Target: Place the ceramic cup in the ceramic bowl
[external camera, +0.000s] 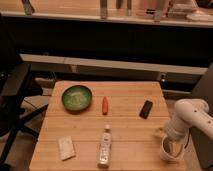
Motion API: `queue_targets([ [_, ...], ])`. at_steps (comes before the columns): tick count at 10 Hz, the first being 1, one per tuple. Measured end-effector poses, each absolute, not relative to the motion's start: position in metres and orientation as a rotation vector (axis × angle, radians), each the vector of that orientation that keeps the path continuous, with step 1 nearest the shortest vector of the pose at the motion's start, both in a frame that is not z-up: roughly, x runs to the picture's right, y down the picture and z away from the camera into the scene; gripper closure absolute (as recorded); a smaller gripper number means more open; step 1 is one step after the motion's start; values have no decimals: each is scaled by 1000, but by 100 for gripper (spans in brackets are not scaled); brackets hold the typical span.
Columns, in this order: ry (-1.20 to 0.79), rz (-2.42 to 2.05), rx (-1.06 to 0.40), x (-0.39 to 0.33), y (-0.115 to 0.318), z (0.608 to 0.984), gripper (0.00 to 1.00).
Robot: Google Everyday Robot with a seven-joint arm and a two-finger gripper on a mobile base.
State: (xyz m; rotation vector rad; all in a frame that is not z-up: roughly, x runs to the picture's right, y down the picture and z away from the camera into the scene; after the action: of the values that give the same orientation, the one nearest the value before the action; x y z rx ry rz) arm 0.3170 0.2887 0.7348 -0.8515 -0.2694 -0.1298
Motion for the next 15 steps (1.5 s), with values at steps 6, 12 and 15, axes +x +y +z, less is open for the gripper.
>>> queue_targets([
  [6, -270, -138, -856, 318, 289, 736, 20],
  [12, -271, -147, -861, 319, 290, 737, 20],
  [15, -272, -150, -862, 318, 291, 737, 20],
])
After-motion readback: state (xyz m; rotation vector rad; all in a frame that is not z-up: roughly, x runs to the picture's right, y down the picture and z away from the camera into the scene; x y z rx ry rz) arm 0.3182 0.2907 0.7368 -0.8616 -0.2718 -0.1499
